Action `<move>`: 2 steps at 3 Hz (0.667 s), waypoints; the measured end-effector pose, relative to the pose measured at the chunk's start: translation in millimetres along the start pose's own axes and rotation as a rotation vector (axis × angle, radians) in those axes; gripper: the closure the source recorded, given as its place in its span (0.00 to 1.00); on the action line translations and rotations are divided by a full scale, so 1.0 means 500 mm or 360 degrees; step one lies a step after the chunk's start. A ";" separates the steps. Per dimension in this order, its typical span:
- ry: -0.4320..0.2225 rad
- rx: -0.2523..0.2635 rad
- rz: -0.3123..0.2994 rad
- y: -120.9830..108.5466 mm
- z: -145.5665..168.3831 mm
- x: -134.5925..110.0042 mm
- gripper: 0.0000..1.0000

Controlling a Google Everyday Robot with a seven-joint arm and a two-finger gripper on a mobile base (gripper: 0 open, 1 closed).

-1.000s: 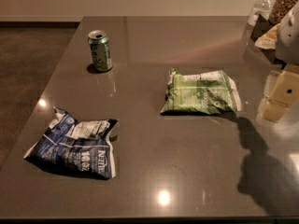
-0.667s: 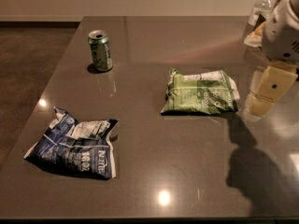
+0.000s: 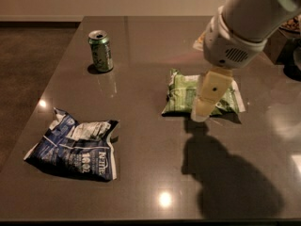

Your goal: Move blue chip bag near green jalapeno chip bag

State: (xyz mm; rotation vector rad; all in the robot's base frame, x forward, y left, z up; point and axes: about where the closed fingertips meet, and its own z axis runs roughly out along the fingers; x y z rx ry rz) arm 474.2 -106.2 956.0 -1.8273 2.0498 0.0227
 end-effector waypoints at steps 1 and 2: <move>-0.0053 -0.0043 -0.0080 0.034 0.047 -0.054 0.00; -0.0107 -0.0114 -0.0190 0.095 0.087 -0.115 0.00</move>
Offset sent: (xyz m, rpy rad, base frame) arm -0.0573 0.1190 -0.0607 0.0558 0.0649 0.2532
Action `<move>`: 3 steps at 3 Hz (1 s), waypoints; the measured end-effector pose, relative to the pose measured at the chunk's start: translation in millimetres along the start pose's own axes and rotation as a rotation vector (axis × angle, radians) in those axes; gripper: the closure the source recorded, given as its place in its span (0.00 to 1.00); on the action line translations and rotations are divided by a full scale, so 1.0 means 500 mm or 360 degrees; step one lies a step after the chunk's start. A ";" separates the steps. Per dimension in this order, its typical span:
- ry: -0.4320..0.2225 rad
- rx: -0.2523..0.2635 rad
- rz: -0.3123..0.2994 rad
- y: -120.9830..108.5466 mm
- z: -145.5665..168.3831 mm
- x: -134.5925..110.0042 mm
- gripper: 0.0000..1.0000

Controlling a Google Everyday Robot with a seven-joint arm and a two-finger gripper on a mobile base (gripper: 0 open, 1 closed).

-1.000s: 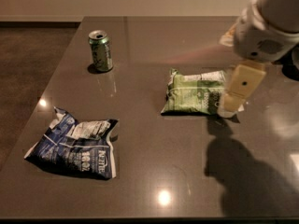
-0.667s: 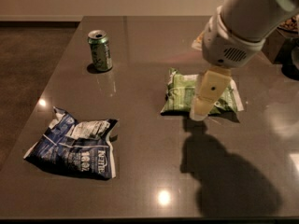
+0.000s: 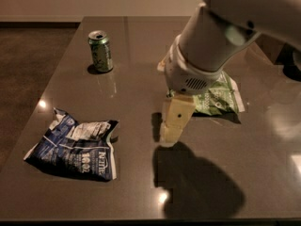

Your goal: Move blue chip bag near green jalapeno chip bag

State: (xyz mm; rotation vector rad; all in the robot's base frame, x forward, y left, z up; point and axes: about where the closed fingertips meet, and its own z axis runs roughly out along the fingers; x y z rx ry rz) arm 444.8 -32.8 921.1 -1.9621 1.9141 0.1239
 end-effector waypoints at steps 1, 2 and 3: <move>-0.0062 -0.0099 -0.0111 0.050 0.064 -0.086 0.00; -0.0100 -0.0146 -0.0172 0.070 0.099 -0.133 0.00; -0.0117 -0.0183 -0.0212 0.078 0.141 -0.163 0.00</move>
Offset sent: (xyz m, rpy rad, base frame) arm -0.0349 0.1123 -0.0456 0.0519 0.0733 0.2003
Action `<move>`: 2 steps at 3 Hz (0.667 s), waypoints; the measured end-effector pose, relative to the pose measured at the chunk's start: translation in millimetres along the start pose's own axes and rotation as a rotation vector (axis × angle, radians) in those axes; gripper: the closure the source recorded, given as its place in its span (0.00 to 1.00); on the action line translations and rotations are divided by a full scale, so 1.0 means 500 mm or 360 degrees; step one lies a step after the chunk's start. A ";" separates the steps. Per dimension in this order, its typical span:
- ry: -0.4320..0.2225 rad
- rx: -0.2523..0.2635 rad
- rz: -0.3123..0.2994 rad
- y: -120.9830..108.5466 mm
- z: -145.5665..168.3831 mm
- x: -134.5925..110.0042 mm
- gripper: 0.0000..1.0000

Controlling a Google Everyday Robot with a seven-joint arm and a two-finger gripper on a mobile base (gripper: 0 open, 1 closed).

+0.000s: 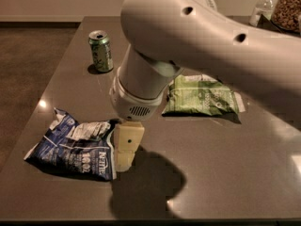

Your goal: Move blue chip bag near green jalapeno chip bag

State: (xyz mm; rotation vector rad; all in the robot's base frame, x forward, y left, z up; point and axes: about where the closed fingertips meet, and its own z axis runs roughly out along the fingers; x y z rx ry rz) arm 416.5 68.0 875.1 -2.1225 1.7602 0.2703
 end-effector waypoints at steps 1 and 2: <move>0.0004 -0.0032 -0.0034 0.001 0.037 -0.020 0.00; 0.0015 -0.0054 -0.0067 0.004 0.066 -0.041 0.00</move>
Offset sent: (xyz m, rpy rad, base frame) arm -0.0045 0.0473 -0.0369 -0.0315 0.0250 0.0737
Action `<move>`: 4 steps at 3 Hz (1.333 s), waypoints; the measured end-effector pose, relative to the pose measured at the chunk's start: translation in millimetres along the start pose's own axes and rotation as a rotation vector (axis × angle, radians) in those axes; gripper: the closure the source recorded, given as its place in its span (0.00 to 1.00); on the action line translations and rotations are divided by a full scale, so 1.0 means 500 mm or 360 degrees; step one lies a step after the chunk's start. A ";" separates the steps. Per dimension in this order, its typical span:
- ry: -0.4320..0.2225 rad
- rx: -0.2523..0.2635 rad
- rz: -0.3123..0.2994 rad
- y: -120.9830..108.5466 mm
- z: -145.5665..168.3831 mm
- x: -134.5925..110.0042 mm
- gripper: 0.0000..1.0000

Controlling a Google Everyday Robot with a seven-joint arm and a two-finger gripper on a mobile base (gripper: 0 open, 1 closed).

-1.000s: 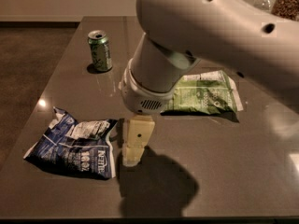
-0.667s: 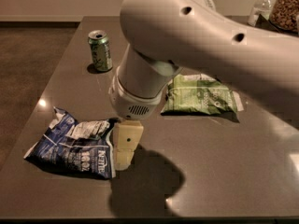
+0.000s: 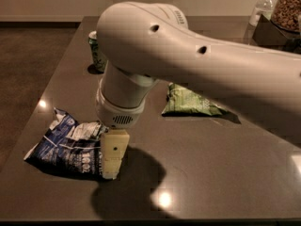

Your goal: Move blue chip bag near green jalapeno chip bag

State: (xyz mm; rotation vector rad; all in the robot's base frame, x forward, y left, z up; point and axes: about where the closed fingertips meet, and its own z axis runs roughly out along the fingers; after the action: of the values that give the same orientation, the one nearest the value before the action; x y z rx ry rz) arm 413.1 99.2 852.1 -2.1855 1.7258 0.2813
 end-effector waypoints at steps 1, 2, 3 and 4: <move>0.0035 -0.0014 -0.0009 -0.001 0.016 -0.013 0.16; 0.0050 -0.0012 -0.0013 -0.001 0.015 -0.020 0.39; 0.0007 -0.0003 0.0014 -0.006 -0.013 -0.009 0.62; -0.0047 0.0043 0.0062 -0.015 -0.067 0.017 0.84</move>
Offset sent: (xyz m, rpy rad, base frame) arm -0.0004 0.0152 -0.0046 -0.0422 0.0017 0.0053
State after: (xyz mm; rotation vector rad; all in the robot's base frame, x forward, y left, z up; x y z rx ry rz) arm 420.6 80.1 880.9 -2.1200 1.7478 0.2963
